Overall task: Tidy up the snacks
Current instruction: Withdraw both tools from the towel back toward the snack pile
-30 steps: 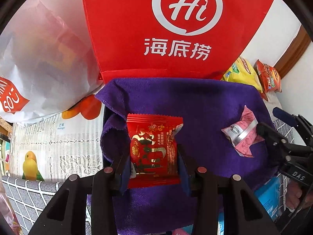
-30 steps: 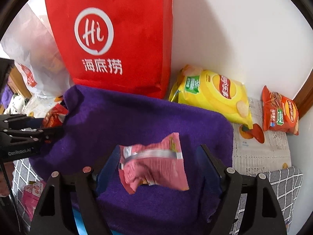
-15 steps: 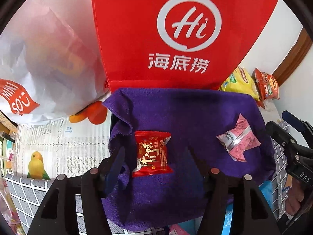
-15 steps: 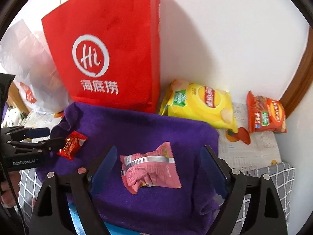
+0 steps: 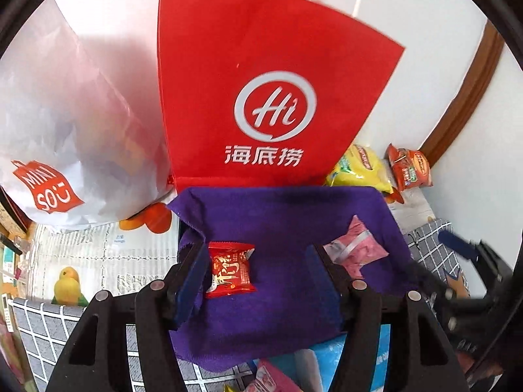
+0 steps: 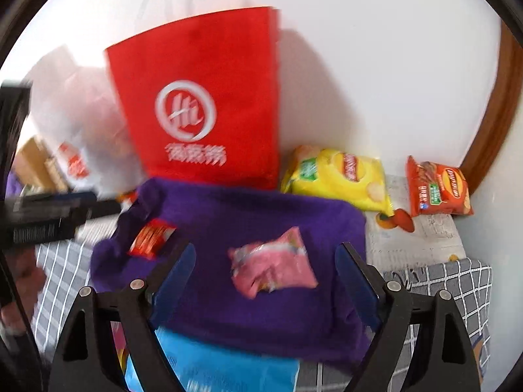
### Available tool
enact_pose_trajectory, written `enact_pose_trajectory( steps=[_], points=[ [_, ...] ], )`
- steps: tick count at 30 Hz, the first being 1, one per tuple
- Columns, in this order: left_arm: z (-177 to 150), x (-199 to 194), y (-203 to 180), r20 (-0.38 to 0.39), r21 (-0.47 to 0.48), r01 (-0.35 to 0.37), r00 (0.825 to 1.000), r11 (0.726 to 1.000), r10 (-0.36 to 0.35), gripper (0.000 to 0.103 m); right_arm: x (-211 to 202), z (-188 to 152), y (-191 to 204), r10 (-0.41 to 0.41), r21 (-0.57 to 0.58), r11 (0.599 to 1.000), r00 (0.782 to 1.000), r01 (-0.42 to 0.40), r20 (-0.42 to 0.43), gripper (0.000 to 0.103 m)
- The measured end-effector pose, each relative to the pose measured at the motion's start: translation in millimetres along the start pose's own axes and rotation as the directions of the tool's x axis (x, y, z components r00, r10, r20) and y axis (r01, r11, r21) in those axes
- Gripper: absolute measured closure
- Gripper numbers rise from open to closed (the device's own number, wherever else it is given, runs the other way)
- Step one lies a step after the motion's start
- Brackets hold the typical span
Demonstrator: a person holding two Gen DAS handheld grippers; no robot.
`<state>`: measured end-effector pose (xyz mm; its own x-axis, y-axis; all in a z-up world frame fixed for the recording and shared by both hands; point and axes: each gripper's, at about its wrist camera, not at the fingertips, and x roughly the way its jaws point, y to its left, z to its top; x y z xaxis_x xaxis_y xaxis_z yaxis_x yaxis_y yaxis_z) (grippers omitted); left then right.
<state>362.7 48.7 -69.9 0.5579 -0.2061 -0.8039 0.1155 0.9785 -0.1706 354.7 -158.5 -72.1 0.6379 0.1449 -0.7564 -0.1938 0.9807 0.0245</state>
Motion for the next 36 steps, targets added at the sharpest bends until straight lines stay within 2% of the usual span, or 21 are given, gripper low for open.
enact_pose_trajectory(
  steps=[5, 10, 14, 19, 23, 26, 28, 32, 36],
  points=[
    [-1.5, -23.6, -8.0, 0.024, 0.025, 0.051, 0.998, 0.998, -0.051, 0.042, -24.6, -22.3, 4.4, -0.026, 0.042, 0.999, 1.000, 0.026, 0.007, 0.016],
    [-0.7, -56.8, -19.0, 0.071, 0.066, 0.030, 0.997, 0.997, -0.035, 0.042, -52.3, -35.9, 3.8, -0.082, 0.035, 0.996, 0.997, 0.082, 0.003, 0.016],
    [-3.5, -89.3, -19.6, 0.098, 0.041, 0.098, 0.990, 0.994, -0.101, 0.042, -77.8, -44.9, 0.4, -0.112, 0.040, 0.993, 0.993, 0.110, 0.042, 0.016],
    [-22.4, -113.4, -21.1, 0.102, 0.052, 0.057, 0.993, 0.997, -0.062, 0.042, -101.6, -60.6, -5.8, -0.091, 0.078, 0.994, 0.991, 0.083, 0.096, 0.016],
    [-43.8, -125.6, -16.5, 0.115, 0.026, 0.064, 0.991, 0.998, -0.067, 0.042, -116.8, -72.6, -6.7, -0.016, 0.110, 0.994, 0.994, 0.004, 0.106, 0.016],
    [-57.5, -132.4, -15.9, 0.121, 0.028, 0.034, 0.992, 0.999, -0.037, 0.042, -125.8, -80.8, 0.4, -0.037, 0.086, 0.996, 0.993, 0.027, 0.113, 0.016],
    [-65.8, -138.0, -16.2, 0.123, 0.033, 0.018, 0.992, 0.999, -0.022, 0.042, -127.2, -85.3, 3.2, -0.041, 0.083, 0.996, 0.995, 0.034, 0.094, 0.016],
    [-82.9, -150.4, -18.6, 0.138, 0.057, 0.005, 0.990, 0.998, -0.013, 0.042, -123.9, -97.7, 3.2, 0.000, 0.107, 0.994, 0.999, -0.004, 0.036, 0.016],
    [-97.5, -152.9, -13.7, 0.122, 0.052, 0.011, 0.992, 0.999, -0.017, 0.042, -124.6, -113.6, 7.7, -0.029, 0.099, 0.995, 0.999, 0.027, 0.021, 0.016]
  ],
)
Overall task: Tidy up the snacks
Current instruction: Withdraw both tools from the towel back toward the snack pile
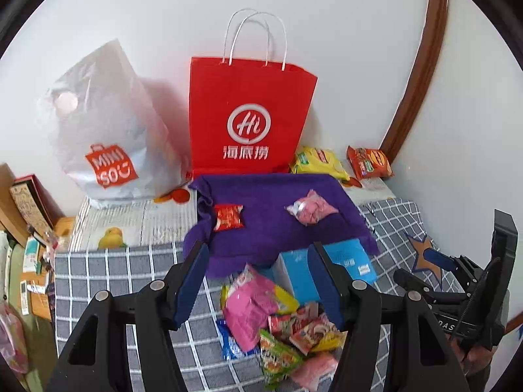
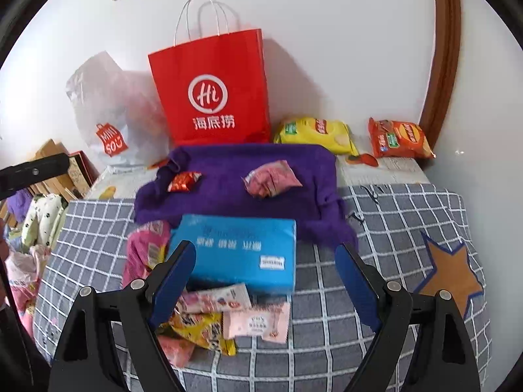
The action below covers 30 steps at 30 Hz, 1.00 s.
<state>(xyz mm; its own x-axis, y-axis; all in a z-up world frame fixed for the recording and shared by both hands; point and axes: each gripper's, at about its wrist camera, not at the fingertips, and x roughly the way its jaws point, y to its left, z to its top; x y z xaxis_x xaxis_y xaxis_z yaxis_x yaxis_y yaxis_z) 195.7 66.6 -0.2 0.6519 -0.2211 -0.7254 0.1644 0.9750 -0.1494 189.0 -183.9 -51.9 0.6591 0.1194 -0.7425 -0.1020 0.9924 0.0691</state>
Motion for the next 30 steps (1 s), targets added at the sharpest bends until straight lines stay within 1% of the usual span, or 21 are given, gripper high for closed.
enact_pose_trajectory(
  steps=[2, 4, 5, 10, 14, 17, 21, 27, 30],
  points=[
    [-7.0, 1.5, 3.3, -0.017, -0.005, 0.005, 1.000, 1.000, -0.005, 0.042, -1.3, -8.0, 2.3, -0.018, -0.008, 1.000, 1.000, 0.018, 0.004, 0.016],
    [-15.1, 3.3, 7.2, -0.024, -0.016, -0.001, 1.000, 1.000, 0.001, 0.042, -2.4, -15.3, 3.5, -0.049, -0.011, 0.999, 0.999, 0.049, 0.010, 0.016],
    [-18.4, 4.6, 9.2, -0.029, -0.022, -0.008, 1.000, 1.000, 0.008, 0.042, -1.9, -20.0, 4.6, -0.051, -0.015, 0.999, 0.999, 0.051, 0.008, 0.016],
    [-34.8, 10.6, 19.4, -0.060, -0.043, -0.017, 0.998, 0.999, 0.014, 0.042, 5.5, -34.4, 2.6, -0.012, 0.006, 1.000, 1.000, 0.012, -0.019, 0.017],
    [-44.8, 14.0, 27.4, -0.078, -0.061, -0.025, 0.997, 0.998, 0.021, 0.042, 19.3, -47.9, 1.6, -0.025, 0.007, 1.000, 0.998, 0.025, -0.054, 0.024],
    [-51.8, 18.4, 32.7, -0.094, -0.075, -0.033, 0.995, 0.997, 0.026, 0.042, 32.4, -58.1, 0.1, -0.005, 0.013, 1.000, 0.995, 0.006, -0.096, 0.026],
    [-62.3, 26.6, 36.5, -0.120, -0.082, -0.042, 0.992, 0.996, 0.032, 0.042, 52.2, -69.5, 2.1, 0.008, -0.007, 1.000, 0.989, -0.009, -0.147, 0.026],
    [-72.6, 38.9, 38.1, -0.159, -0.083, -0.056, 0.986, 0.995, 0.042, 0.042, 76.0, -78.0, 1.0, 0.046, 0.010, 0.999, 0.979, -0.045, -0.198, 0.026],
    [-74.6, 42.5, 37.9, -0.168, -0.085, -0.061, 0.985, 0.994, 0.046, 0.042, 88.1, -81.0, 3.0, 0.042, -0.003, 0.999, 0.972, -0.044, -0.229, 0.026]
  ],
)
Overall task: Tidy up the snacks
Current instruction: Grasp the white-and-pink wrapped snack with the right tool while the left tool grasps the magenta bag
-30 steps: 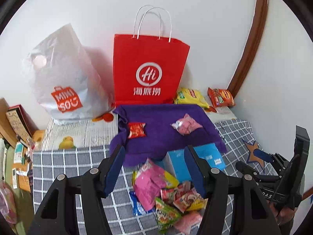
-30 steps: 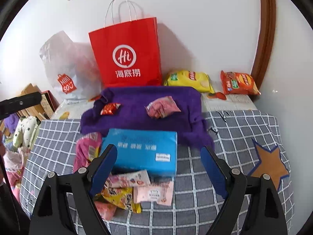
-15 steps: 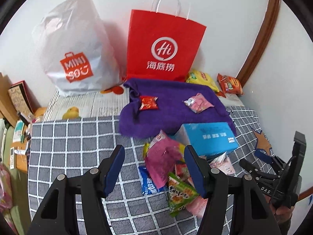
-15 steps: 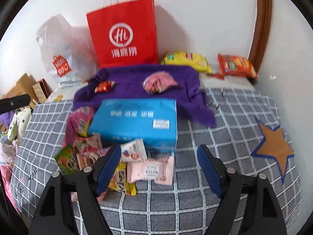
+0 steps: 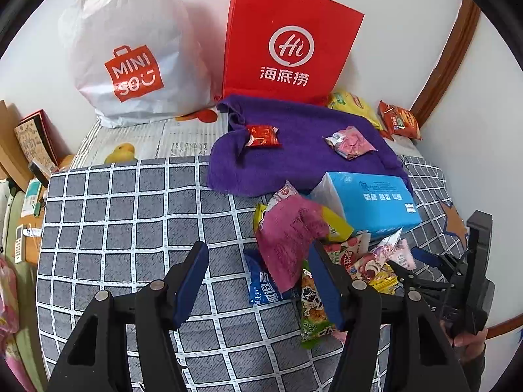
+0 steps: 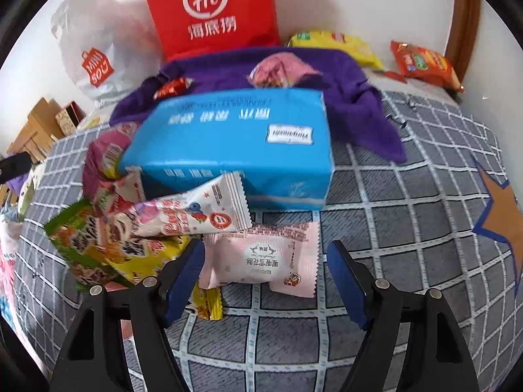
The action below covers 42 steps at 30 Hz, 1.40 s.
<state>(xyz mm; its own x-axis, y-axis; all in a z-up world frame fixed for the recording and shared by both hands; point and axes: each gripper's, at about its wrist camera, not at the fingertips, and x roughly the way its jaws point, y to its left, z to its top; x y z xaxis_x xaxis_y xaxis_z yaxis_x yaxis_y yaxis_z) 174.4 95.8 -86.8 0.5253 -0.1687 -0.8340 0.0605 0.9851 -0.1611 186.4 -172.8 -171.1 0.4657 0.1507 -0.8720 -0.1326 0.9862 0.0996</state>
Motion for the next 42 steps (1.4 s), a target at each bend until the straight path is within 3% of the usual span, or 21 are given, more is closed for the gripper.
enact_pose_trajectory(
  steps=[13, 15, 20, 22, 33, 36, 42],
  points=[
    [-4.7, 14.0, 6.1, -0.033, -0.026, -0.014, 0.999, 1.000, 0.013, 0.042, 17.0, -4.7, 5.8, -0.040, -0.066, 0.997, 0.998, 0.043, 0.041, 0.025],
    [-6.5, 15.4, 5.8, -0.038, -0.026, -0.020, 0.999, 0.999, 0.019, 0.042, 15.9, -5.1, 4.4, -0.026, -0.069, 0.997, 0.998, 0.029, 0.049, 0.030],
    [-11.1, 19.4, 7.1, -0.043, -0.037, -0.019, 0.999, 0.999, 0.018, 0.042, 8.3, -13.4, 7.0, 0.002, -0.126, 0.992, 0.997, 0.007, 0.075, 0.067],
    [-13.2, 21.2, 6.9, -0.045, -0.042, -0.016, 0.999, 0.999, 0.014, 0.042, 4.2, -16.7, 6.7, 0.025, -0.138, 0.990, 0.997, -0.014, 0.078, 0.073],
    [-3.1, 39.4, -17.2, -0.047, -0.015, 0.000, 0.999, 1.000, -0.001, 0.042, -12.2, -23.6, -17.2, 0.046, -0.092, 0.995, 0.991, -0.035, 0.129, 0.075],
    [4.4, 49.5, -19.2, -0.060, -0.053, 0.048, 0.997, 0.997, -0.051, 0.041, -18.3, -23.5, -25.3, 0.040, -0.078, 0.997, 0.988, -0.029, 0.147, 0.075],
    [15.5, 72.5, -21.6, -0.099, -0.111, 0.043, 0.994, 0.993, -0.054, 0.039, -15.9, -24.7, -43.9, -0.022, -0.047, 0.998, 0.987, 0.030, 0.161, 0.074]
  ],
)
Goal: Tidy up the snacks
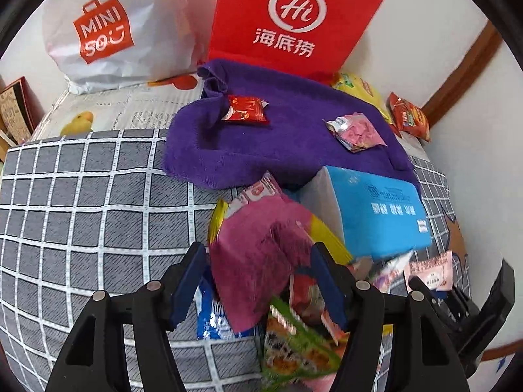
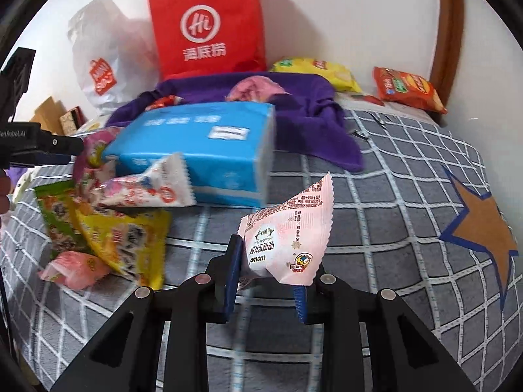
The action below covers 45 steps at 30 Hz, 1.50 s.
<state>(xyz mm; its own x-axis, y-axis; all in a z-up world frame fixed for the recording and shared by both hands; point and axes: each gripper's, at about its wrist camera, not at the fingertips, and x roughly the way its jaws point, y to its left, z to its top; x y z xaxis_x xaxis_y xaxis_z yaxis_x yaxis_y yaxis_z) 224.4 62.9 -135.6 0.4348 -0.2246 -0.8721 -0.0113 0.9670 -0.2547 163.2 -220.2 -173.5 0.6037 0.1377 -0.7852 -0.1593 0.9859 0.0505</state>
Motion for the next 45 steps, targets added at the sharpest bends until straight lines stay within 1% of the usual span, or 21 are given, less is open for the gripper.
enact_pose_trajectory(
  steps=[2, 3, 4, 6, 9, 12, 14, 15, 17, 19, 21, 27, 29, 32, 40, 45],
  points=[
    [2.8, 6.4, -1.0, -0.007, -0.008, 0.015, 1.000, 1.000, -0.015, 0.038, 4.9, -0.8, -3.9, -0.007, 0.009, 1.000, 1.000, 0.007, -0.012, 0.074],
    [3.8, 9.8, -1.9, -0.011, -0.008, 0.025, 1.000, 1.000, -0.025, 0.036, 6.7, -0.4, -6.2, 0.006, 0.018, 1.000, 1.000, -0.006, -0.020, 0.074],
    [4.6, 13.2, -2.9, -0.013, -0.007, 0.025, 1.000, 1.000, -0.025, 0.032, 7.3, -0.3, -8.1, 0.017, 0.027, 0.999, 1.000, -0.017, -0.022, 0.074],
    [6.2, 19.1, -4.8, -0.008, -0.011, 0.017, 1.000, 1.000, -0.017, 0.030, 9.5, 0.7, -10.8, 0.034, 0.042, 0.999, 0.999, -0.033, -0.028, 0.074],
    [8.2, 29.3, -7.0, -0.022, -0.009, 0.006, 1.000, 1.000, -0.006, 0.028, 10.4, 0.9, -11.2, 0.044, 0.047, 0.998, 0.999, -0.043, -0.031, 0.074],
    [10.5, 33.3, -6.2, -0.018, -0.026, 0.009, 1.000, 1.000, -0.010, 0.028, 10.8, 0.8, -9.3, 0.043, 0.043, 0.998, 0.998, -0.042, -0.034, 0.074],
    [10.6, 35.7, -6.3, -0.020, -0.021, 0.002, 1.000, 1.000, -0.003, 0.030, 10.9, 0.7, -8.9, 0.040, 0.039, 0.999, 0.999, -0.038, -0.034, 0.074],
    [10.0, 35.7, -6.3, -0.015, -0.012, -0.006, 1.000, 1.000, 0.006, 0.035, 11.1, 0.8, -8.9, 0.040, 0.039, 0.998, 0.999, -0.038, -0.035, 0.074],
    [9.6, 33.5, -5.4, -0.006, -0.001, 0.000, 1.000, 1.000, 0.000, 0.041, 11.1, 0.9, -8.9, 0.042, 0.041, 0.998, 0.999, -0.041, -0.034, 0.074],
    [10.3, 29.2, -1.9, -0.001, -0.008, 0.019, 1.000, 1.000, -0.019, 0.045, 10.9, 0.8, -9.9, 0.046, 0.044, 0.998, 0.998, -0.045, -0.033, 0.074],
    [9.6, 22.5, 2.9, 0.008, -0.022, 0.036, 0.999, 0.999, -0.036, 0.046, 10.5, 0.7, -10.6, 0.046, 0.043, 0.998, 0.998, -0.045, -0.031, 0.074],
    [7.0, -6.5, 11.2, 0.060, -0.015, 0.041, 0.997, 0.999, -0.040, 0.046, 1.6, 2.1, -4.2, 0.003, 0.017, 1.000, 1.000, -0.003, -0.006, 0.075],
    [5.6, -17.5, 13.5, 0.080, -0.007, 0.037, 0.996, 0.999, -0.037, 0.046, -4.2, 4.3, -2.9, 0.010, 0.024, 1.000, 1.000, -0.010, 0.000, 0.075],
    [1.6, -29.1, 14.9, 0.089, 0.013, 0.020, 0.996, 1.000, -0.021, 0.046, -16.4, 8.9, 0.8, 0.021, 0.034, 0.999, 1.000, -0.022, 0.022, 0.075],
    [-12.8, -60.1, 12.8, 0.117, 0.039, 0.045, 0.992, 0.998, -0.049, 0.046, -45.2, 23.4, 21.6, -0.003, 0.009, 1.000, 0.998, 0.003, 0.065, 0.075],
    [-22.2, -76.1, 3.7, 0.136, 0.063, 0.052, 0.989, 0.997, -0.060, 0.046, -63.1, 32.2, 30.1, 0.013, 0.019, 1.000, 0.996, -0.015, 0.091, 0.074]
  ],
)
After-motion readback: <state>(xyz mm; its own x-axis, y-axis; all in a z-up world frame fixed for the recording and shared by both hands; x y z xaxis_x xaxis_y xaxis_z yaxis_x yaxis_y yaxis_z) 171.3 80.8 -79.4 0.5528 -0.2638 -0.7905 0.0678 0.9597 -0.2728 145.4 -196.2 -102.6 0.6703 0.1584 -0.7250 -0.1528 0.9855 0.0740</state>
